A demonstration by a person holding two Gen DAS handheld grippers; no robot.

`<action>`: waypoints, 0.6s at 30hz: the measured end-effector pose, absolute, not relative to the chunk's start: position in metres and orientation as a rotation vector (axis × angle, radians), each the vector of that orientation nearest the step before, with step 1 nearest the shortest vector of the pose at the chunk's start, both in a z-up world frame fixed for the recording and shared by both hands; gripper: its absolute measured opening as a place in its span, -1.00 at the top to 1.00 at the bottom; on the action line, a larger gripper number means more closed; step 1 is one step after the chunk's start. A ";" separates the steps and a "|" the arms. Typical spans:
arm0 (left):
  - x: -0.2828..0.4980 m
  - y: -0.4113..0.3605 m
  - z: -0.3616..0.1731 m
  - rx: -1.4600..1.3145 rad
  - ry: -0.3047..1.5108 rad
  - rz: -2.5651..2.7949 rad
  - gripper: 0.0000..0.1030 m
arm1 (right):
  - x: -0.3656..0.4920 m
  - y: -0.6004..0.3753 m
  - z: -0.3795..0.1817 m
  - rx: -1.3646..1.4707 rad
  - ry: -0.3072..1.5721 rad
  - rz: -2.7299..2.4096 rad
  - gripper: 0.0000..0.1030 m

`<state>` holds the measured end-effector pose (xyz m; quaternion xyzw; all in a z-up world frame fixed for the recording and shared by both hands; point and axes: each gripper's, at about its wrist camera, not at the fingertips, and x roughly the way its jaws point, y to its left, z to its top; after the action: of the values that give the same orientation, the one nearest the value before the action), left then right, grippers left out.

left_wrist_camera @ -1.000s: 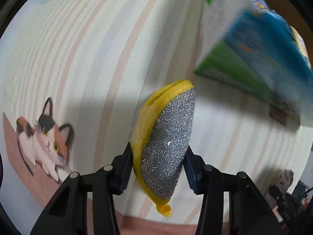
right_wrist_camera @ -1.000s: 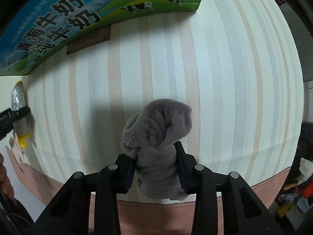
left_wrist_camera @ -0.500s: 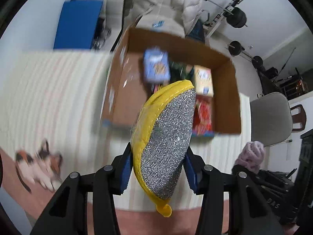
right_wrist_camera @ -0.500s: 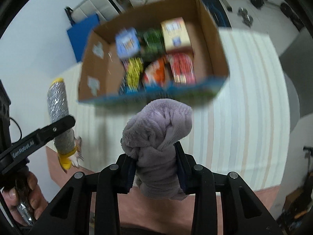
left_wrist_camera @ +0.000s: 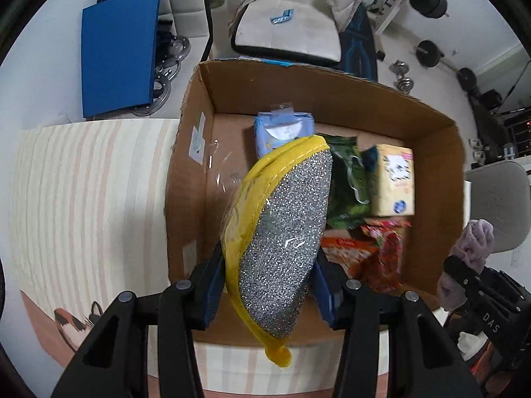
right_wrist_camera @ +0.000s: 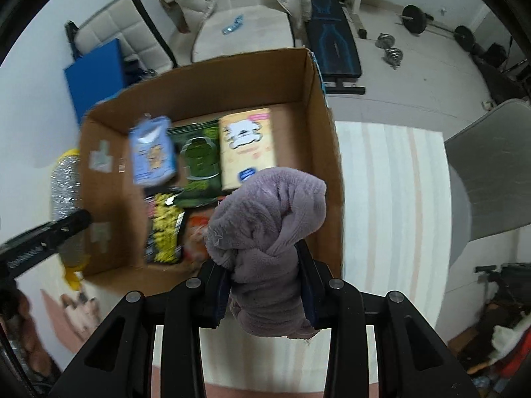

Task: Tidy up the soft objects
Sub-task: 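Lower the sponge and lilac cloth into the box and open both tools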

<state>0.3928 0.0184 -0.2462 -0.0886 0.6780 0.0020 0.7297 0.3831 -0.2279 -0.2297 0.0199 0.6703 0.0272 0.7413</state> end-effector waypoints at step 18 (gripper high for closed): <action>0.405 0.026 -0.286 -0.174 1.585 0.036 -0.74 | 0.403 -0.220 -0.270 -0.038 1.527 -0.012 -0.39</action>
<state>0.4053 0.0255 -0.2865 -0.0779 0.7110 0.0161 0.6987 0.4028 -0.2204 -0.2697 -0.0173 0.6913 -0.0053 0.7223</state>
